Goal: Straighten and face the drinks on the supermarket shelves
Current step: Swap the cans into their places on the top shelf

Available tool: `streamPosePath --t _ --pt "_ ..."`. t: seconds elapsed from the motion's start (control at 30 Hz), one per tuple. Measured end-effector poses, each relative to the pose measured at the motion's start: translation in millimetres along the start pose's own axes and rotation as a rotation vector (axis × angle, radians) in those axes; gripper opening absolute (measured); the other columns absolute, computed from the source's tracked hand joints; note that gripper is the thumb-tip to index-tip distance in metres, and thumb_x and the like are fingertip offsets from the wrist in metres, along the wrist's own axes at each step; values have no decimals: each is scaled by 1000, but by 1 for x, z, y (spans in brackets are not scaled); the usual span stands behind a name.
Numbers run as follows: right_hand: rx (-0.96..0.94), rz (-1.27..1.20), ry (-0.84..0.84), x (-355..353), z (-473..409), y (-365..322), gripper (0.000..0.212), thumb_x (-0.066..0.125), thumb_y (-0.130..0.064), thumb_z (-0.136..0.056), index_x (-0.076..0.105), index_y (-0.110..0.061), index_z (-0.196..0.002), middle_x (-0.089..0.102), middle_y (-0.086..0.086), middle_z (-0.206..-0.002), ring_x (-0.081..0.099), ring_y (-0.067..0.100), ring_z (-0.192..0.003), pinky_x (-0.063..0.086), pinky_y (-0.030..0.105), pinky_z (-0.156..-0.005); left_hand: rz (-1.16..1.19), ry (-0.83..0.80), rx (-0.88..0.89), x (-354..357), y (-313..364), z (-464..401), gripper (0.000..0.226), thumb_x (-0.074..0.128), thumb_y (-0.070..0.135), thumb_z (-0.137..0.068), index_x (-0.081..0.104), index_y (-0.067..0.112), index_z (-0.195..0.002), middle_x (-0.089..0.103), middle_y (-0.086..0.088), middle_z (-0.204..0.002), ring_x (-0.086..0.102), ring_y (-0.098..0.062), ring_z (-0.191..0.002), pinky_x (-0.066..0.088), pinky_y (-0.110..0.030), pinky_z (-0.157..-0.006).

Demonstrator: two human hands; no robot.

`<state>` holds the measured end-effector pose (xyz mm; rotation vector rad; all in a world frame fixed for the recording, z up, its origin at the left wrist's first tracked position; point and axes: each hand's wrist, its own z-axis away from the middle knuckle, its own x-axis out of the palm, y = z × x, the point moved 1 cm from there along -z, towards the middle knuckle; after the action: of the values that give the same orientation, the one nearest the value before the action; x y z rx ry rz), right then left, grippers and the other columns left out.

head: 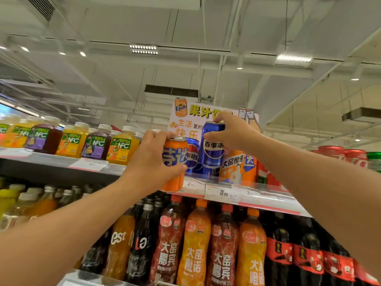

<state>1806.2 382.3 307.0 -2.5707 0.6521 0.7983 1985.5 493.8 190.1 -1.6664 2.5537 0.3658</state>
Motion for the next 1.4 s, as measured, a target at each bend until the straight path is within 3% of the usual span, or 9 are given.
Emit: streamPosePath --t 0.27,0.43,0.67,0.77,0.87,0.97,1.1,1.3,1.4 --pt "56 144 -82 30 -6 15 37 71 -42 -82 50 -24 -106 60 -3 -90 61 12 -78 57 30 -63 38 -35 -3 10 0 2 77 79 40 -71 39 27 -135 40 7 -123 42 -1 -100 36 -3 -69" --pt "110 242 -114 33 -8 18 37 67 -47 -85 60 -14 -99 69 5 -86 69 19 -74 60 37 -71 85 -64 -9 18 4 7 77 79 40 -70 41 25 -135 41 4 -122 47 -9 -107 48 -21 -86" --pt "135 373 -122 41 -13 17 44 61 -53 -88 60 -10 -97 67 4 -77 61 14 -62 47 23 -49 101 -73 -24 25 6 9 74 78 42 -69 42 28 -132 40 6 -115 47 -5 -99 40 -7 -73" --pt "72 395 -75 43 -5 16 47 56 -52 -91 59 -11 -114 69 8 -104 63 17 -79 48 24 -57 110 -75 -29 27 8 8 75 78 43 -68 42 30 -132 41 6 -113 47 -4 -96 38 -7 -68" --pt "-122 240 110 36 15 5 45 52 -43 -96 54 -17 -133 59 4 -131 57 19 -113 45 27 -84 138 -82 -33 31 13 9 78 79 42 -69 40 32 -135 41 7 -115 46 -2 -96 37 -6 -69" --pt "-153 -41 45 24 46 -9 32 43 -41 -99 63 -19 -112 70 -2 -101 67 14 -85 57 28 -66 147 -72 -25 40 23 11 88 81 38 -70 31 30 -142 39 8 -121 42 2 -97 38 -4 -72" --pt "-113 -74 -143 8 91 -13 34 43 -56 -95 59 -29 -107 67 -8 -82 63 4 -56 43 13 -42 206 -83 -25 52 42 14 101 82 38 -69 20 27 -148 35 5 -139 39 -2 -111 40 -20 -91" --pt "-101 78 -58 -7 132 11 45 69 -56 -79 52 -36 -115 57 -22 -90 57 -8 -74 42 8 -56 283 -113 30 82 77 30 96 82 29 -66 27 29 -146 41 11 -129 48 -7 -111 42 -16 -84" --pt "-49 50 -60 -18 138 27 40 71 -55 -77 51 -38 -107 60 -20 -90 59 -6 -73 41 8 -55 296 -128 13 95 92 34 98 80 36 -69 20 34 -146 39 13 -134 46 -7 -116 46 -26 -92"
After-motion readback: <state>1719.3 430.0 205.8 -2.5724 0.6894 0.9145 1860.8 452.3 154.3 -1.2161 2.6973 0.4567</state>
